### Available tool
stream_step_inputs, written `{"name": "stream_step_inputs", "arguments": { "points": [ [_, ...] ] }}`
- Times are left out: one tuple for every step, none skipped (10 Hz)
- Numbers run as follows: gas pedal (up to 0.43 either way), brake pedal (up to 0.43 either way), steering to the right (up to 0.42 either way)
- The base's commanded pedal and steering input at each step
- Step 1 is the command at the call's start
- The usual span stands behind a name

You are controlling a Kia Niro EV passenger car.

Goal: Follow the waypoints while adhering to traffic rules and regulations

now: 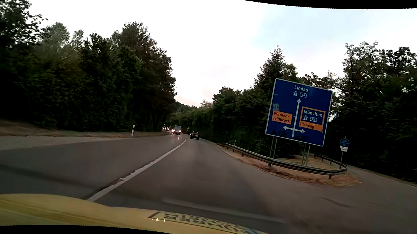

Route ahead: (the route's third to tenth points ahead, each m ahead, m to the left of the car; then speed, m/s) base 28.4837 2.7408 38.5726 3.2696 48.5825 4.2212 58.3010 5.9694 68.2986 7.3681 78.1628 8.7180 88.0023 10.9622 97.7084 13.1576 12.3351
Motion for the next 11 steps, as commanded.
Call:
{"name": "stream_step_inputs", "arguments": {
  "points": [
    [0.098,0.000,-0.005],
    [0.087,0.000,-0.005],
    [0.079,0.000,-0.005],
    [0.067,0.000,-0.005],
    [0.067,0.000,-0.005],
    [0.067,0.000,-0.005],
    [0.067,0.000,-0.005],
    [0.067,0.000,-0.005],
    [0.067,0.000,-0.005],
    [0.067,0.000,-0.007],
    [0.067,0.000,-0.010]
  ]
}}
